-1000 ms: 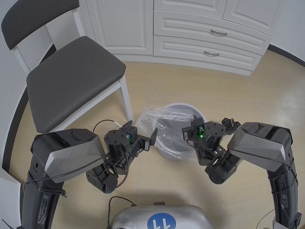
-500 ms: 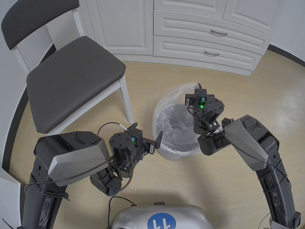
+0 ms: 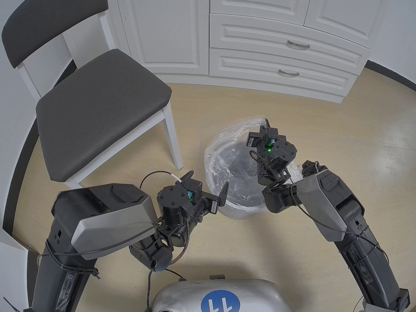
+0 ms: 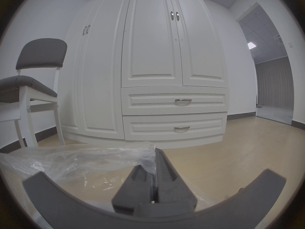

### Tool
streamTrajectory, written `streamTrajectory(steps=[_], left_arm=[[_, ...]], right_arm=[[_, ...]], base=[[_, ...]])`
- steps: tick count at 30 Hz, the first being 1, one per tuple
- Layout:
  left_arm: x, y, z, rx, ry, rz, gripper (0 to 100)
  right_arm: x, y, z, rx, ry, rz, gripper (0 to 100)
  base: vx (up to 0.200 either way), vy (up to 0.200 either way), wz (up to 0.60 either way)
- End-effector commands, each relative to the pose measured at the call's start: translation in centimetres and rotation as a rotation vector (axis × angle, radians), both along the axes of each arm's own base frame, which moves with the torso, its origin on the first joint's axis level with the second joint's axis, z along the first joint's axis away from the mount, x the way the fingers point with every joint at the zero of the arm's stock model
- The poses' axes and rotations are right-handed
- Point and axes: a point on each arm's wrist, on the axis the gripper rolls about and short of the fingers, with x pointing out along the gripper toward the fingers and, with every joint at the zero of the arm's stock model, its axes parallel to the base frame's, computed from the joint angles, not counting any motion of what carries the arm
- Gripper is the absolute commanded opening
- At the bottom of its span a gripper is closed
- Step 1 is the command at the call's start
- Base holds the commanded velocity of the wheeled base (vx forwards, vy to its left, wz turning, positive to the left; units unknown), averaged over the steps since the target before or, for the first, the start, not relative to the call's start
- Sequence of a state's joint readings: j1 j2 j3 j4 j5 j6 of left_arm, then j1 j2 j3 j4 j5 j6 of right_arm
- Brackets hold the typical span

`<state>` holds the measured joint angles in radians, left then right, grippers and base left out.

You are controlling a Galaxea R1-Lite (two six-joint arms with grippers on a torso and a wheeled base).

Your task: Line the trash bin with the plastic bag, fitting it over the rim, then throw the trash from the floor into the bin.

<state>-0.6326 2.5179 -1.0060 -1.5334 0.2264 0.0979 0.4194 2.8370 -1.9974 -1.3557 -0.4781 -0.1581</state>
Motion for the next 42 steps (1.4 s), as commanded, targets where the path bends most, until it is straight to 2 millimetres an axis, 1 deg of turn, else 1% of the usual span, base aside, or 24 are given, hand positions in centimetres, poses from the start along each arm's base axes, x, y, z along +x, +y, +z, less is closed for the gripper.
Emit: streamTrajectory(steps=[1, 2, 3, 6, 7, 9, 11, 12, 13, 14, 15, 17, 20, 26, 29, 31, 32, 34, 35, 36, 38, 39, 40, 42], left_arm=[[0.0, -0.1, 0.1, -0.002, -0.003, -0.002, 100], [-0.1, -0.2, 0.1, -0.002, -0.003, -0.002, 100], [-0.1, -0.2, 0.1, -0.002, -0.004, -0.002, 100], [-0.1, -0.2, 0.1, -0.002, -0.004, -0.002, 100], [-0.1, -0.2, 0.2, -0.003, -0.005, -0.002, 100], [-0.1, -0.1, 0.5, -0.007, -0.01, -0.002, 100], [-0.1, -0.1, 0.8, -0.011, -0.015, -0.002, 100], [-0.2, -0.1, 0.9, -0.012, -0.016, 0.0, 100], [-0.2, -0.1, 1.0, -0.013, -0.017, -0.002, 100], [-0.3, 0.0, 1.4, -0.017, -0.024, -0.002, 100], [-0.3, 0.0, 1.6, -0.019, -0.026, 0.0, 100], [-0.3, 0.0, 1.7, -0.02, -0.027, -0.002, 100], [-0.4, 0.1, 1.6, -0.017, -0.024, -0.002, 100], [-0.3, 0.2, 1.6, -0.017, -0.024, 0.001, 100], [0.0, 0.3, 1.8, -0.022, -0.031, 0.009, 100], [0.0, 0.3, 1.9, -0.026, -0.033, 0.01, 100], [0.3, 0.6, 2.2, -0.032, -0.04, 0.018, 100], [0.4, 0.7, 2.5, -0.038, -0.046, 0.022, 100], [1.0, 1.2, 3.1, -0.057, -0.062, 0.039, 100], [1.4, 1.5, 3.4, -0.065, -0.07, 0.049, 100], [2.2, 2.2, 3.5, -0.076, -0.081, 0.069, 100], [3.1, 2.9, 3.8, -0.096, -0.093, 0.092, 100], [3.2, 3.0, 3.8, -0.099, -0.096, 0.095, 100], [4.2, 3.6, 3.8, -0.125, -0.09, 0.116, 100]], right_arm=[[-0.1, 0.0, 0.9, 0.009, -0.02, 0.002, 0], [-0.2, 0.0, 1.2, 0.012, -0.026, 0.001, 0], [-0.2, 0.0, 1.3, 0.013, -0.028, 0.001, 100], [-0.4, 0.0, 1.9, 0.027, -0.052, -0.005, 100], [-0.8, 0.4, 2.3, 0.039, -0.089, 0.003, 100], [-1.0, 0.1, 2.9, 0.012, -0.108, -0.023, 100], [-1.8, -0.4, 2.4, -0.058, -0.062, -0.048, 100], [-2.9, -0.8, 1.8, -0.094, 0.0, -0.041, 100], [-3.1, -0.9, 1.8, -0.098, 0.009, -0.039, 100], [-5.5, -1.5, 1.3, -0.149, 0.124, -0.001, 100], [-7.0, -1.7, 1.4, -0.168, 0.169, 0.042, 100], [-8.9, -1.8, 1.9, -0.2, 0.2, 0.117, 100], [-10.8, -2.5, 2.8, -0.227, 0.234, 0.147, 100], [-13.5, -3.9, 3.7, -0.271, 0.32, 0.158, 100], [-15.1, -4.6, 4.9, -0.284, 0.324, 0.184, 100], [-15.4, -5.0, 5.4, -0.285, 0.321, 0.191, 100], [-15.8, -5.7, 5.9, -0.289, 0.335, 0.18, 100], [-15.9, -6.1, 6.0, -0.293, 0.351, 0.172, 100], [-15.9, -7.5, 6.1, -0.306, 0.412, 0.143, 100], [-15.8, -8.1, 6.2, -0.312, 0.437, 0.135, 100], [-15.5, -9.1, 6.1, -0.315, 0.482, 0.114, 100], [-15.2, -10.1, 5.6, -0.324, 0.535, 0.1, 100], [-15.1, -10.3, 5.6, -0.326, 0.542, 0.102, 100], [-14.6, -11.1, 4.8, -0.338, 0.595, 0.137, 100]], base=[[0.0, 0.0, 0.0], [0.0, 0.0, 0.0], [0.0, 0.0, 0.0], [0.0, 0.0, 0.0], [0.0, 0.0, 0.0], [0.0, 0.0, 0.0], [0.0, 0.0, 0.0], [0.0, 0.0, 0.0], [0.0, 0.0, 0.0], [0.0, 0.0, 0.0], [0.0, 0.0, 0.0], [0.0, 0.0, 0.0], [0.0, 0.0, 0.0], [0.0, 0.0, 0.0], [0.0, 0.0, 0.0], [0.0, 0.0, 0.0], [0.0, 0.0, 0.0], [0.0, 0.0, 0.0], [0.0, 0.0, 0.0], [0.0, 0.0, 0.0], [0.0, 0.0, 0.0], [0.0, 0.0, 0.0], [0.0, 0.0, 0.0], [0.0, 0.0, 0.0]])
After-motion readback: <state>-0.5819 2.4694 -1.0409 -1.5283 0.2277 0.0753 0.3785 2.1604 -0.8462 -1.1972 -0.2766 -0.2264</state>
